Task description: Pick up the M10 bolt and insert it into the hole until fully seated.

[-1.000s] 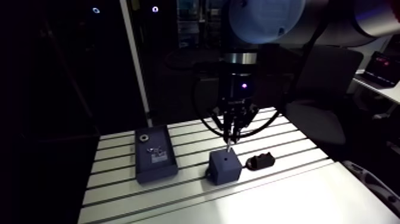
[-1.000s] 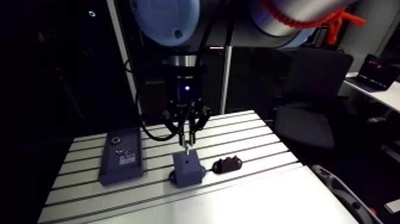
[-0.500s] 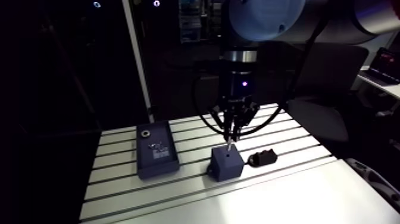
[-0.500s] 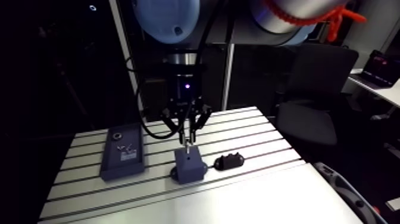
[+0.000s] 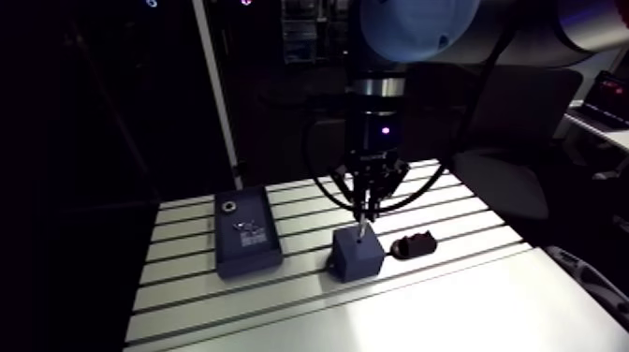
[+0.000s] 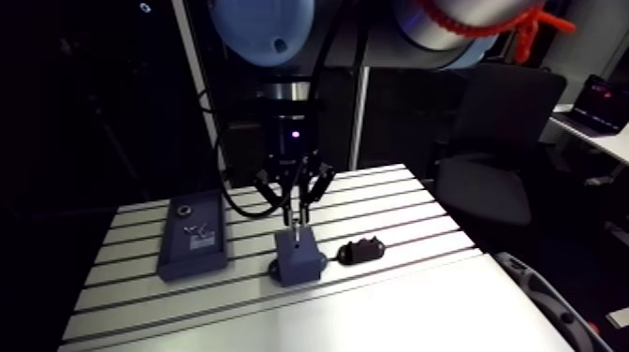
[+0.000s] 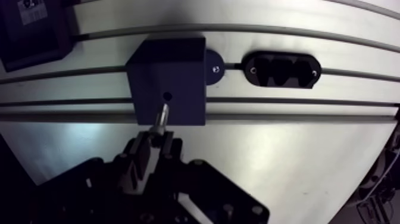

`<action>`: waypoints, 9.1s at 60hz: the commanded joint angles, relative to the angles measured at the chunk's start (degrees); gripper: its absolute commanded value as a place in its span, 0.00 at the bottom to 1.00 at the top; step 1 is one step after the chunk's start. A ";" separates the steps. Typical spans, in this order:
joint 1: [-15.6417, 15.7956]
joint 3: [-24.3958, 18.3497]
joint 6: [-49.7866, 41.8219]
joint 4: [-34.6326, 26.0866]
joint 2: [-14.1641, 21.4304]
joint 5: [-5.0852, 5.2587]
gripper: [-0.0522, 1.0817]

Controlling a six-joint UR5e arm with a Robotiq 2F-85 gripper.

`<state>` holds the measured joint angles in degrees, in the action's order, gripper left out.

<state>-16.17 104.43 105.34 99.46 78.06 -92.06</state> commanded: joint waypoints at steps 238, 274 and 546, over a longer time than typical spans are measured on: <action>1.23 0.47 0.00 0.60 -1.03 -2.03 1.00; 1.23 0.47 -0.09 0.69 -1.20 -1.94 1.00; 2.89 -13.29 0.10 -12.43 6.09 0.78 0.05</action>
<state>-14.77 98.17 105.68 95.06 82.45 -92.84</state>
